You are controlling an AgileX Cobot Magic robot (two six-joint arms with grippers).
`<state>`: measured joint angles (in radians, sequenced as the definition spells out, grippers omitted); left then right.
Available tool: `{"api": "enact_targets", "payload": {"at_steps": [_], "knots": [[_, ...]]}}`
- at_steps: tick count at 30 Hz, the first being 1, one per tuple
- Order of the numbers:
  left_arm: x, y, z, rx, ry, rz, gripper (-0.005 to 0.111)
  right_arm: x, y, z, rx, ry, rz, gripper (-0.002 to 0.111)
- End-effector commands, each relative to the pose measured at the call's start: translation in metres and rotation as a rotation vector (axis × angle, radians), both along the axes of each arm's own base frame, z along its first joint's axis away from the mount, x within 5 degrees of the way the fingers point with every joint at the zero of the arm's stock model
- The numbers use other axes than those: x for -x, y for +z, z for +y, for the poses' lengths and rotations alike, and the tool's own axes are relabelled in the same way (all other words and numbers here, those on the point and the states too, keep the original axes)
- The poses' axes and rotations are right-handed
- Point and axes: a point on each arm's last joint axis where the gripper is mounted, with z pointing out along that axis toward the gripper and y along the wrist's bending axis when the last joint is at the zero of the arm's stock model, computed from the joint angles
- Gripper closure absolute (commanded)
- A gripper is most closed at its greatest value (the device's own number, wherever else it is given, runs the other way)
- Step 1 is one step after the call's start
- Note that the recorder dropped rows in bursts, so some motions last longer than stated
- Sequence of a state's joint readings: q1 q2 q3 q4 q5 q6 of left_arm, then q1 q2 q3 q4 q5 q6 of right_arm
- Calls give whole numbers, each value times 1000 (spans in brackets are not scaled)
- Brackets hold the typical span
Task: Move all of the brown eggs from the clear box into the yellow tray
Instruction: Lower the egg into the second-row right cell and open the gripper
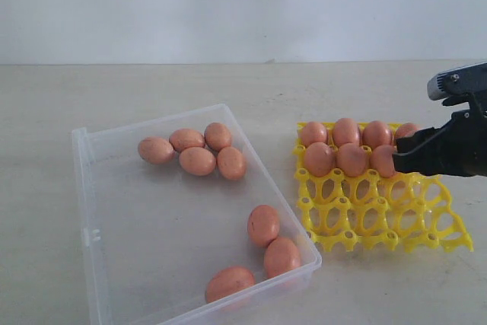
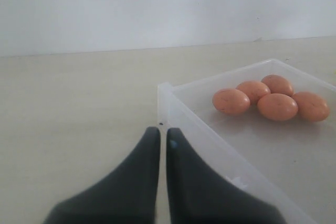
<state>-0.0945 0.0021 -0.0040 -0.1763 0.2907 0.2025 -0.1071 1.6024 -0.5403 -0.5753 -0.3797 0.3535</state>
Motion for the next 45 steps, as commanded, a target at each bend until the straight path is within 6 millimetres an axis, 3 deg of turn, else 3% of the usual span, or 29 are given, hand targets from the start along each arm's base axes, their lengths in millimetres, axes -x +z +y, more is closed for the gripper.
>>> {"api": "enact_targets", "payload": {"at_steps": [1,11,19,21,27,30,45], "knots": [[0,-1,0,-2,-4,-5,103,-4,1,-1,33,20,-44,109],[0,-1,0,-2,-4,-5,103,-9,-15,-2,124,86,-38,109],[0,-1,0,-2,-4,-5,103,-11,-16,-5,130,45,-62,108],[0,-1,0,-2,-4,-5,103,-12,-15,-5,129,46,-70,104],[0,-1,0,-2,-4,-5,103,-12,-14,-5,127,47,-79,75],[0,-1,0,-2,-4,-5,103,-12,-14,-5,123,44,-79,67],[0,-1,0,-2,-4,-5,103,-11,-16,-5,110,29,-52,66]]}}
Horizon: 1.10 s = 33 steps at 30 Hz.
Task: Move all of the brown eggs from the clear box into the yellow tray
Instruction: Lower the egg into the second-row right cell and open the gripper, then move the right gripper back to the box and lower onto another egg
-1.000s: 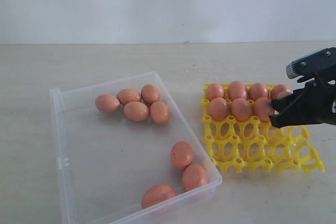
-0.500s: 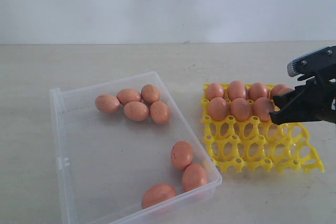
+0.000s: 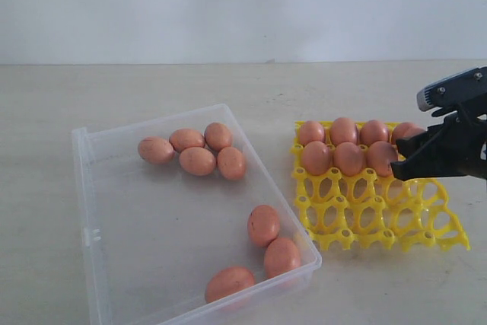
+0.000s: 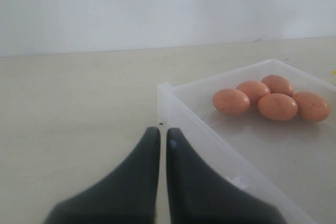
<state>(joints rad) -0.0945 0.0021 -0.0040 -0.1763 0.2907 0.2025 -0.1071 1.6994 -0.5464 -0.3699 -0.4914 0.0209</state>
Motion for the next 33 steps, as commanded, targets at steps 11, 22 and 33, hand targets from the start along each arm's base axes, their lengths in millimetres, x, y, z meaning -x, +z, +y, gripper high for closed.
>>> {"api": "enact_targets", "payload": {"at_steps": [11,22,33], "knots": [[0,-1,0,-2,-4,-5,103,0,0,-1,-17,-20,8,45],[0,-1,0,-2,-4,-5,103,10,59,1,-222,-138,-174,62],[0,-1,0,-2,-4,-5,103,45,97,35,-172,278,-144,107]]}}
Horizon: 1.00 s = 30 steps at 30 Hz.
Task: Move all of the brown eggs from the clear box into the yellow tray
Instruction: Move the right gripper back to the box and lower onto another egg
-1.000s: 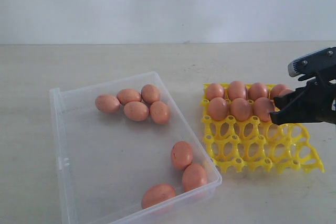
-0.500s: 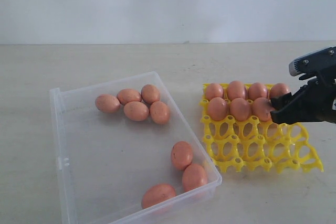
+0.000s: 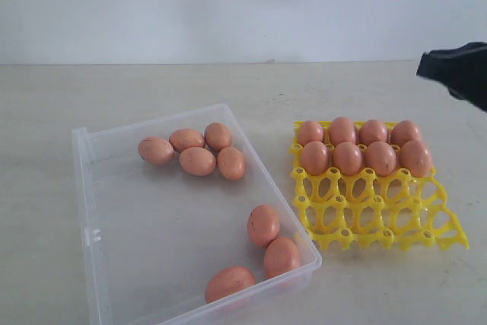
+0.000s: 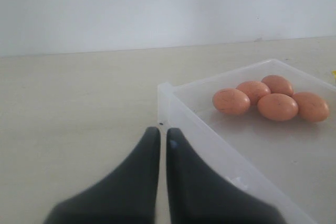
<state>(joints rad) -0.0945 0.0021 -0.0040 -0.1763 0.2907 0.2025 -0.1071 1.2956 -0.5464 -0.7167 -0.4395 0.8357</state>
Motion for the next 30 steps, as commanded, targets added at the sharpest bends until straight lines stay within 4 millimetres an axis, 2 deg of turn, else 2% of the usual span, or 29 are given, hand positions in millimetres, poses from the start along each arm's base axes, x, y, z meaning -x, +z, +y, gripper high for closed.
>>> {"api": "enact_targets", "payload": {"at_steps": [1,2,4,6,8,10,12,16,18,20,23,26,30], "knots": [[0,-1,0,-2,-4,-5,103,16,-3,26,368,446,-30,107],[0,-1,0,-2,-4,-5,103,19,3,31,383,504,-99,107],[0,-1,0,-2,-4,-5,103,18,19,35,256,470,-218,107],[0,-1,0,-2,-4,-5,103,13,42,30,54,341,-388,107],[0,-1,0,-2,-4,-5,103,6,69,16,-161,164,-537,107],[0,-1,0,-2,-4,-5,103,0,84,12,-328,127,-537,107],[0,-1,0,-2,-4,-5,103,-2,85,23,-326,246,-420,107],[0,-1,0,-2,-4,-5,103,3,79,56,-113,574,-169,107],[0,-1,0,-2,-4,-5,103,1,77,67,0,630,-103,107],[0,-1,0,-2,-4,-5,103,-8,77,76,56,603,-55,107],[0,-1,0,-2,-4,-5,103,-23,74,98,38,584,40,107],[0,-1,0,-2,-4,-5,103,-37,69,135,-46,719,115,107],[0,-1,0,-2,-4,-5,103,-56,43,189,-80,928,207,107]]}}
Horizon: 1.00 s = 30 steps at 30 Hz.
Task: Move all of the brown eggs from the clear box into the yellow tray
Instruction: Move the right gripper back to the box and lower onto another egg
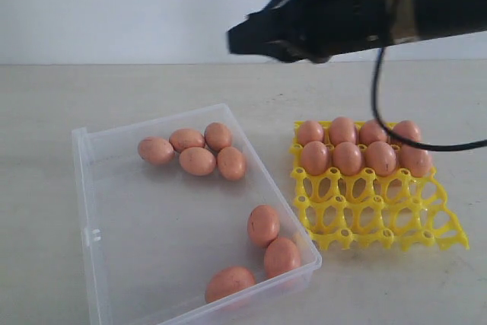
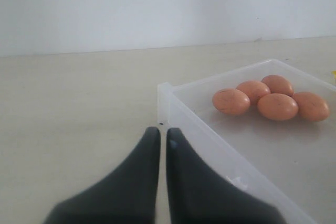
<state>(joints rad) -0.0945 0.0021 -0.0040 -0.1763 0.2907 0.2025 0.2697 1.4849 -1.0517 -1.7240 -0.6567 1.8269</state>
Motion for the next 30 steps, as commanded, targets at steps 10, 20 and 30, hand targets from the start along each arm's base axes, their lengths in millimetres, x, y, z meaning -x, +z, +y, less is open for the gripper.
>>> {"api": "enact_targets", "payload": {"at_steps": [10,20,30], "knots": [[0,-1,0,-2,-4,-5,103,-32,-112,113,184,256,131,108],[0,-1,0,-2,-4,-5,103,-49,-75,101,707,-61,-472,109],[0,-1,0,-2,-4,-5,103,-49,-47,24,1489,-568,-314,109]]}}
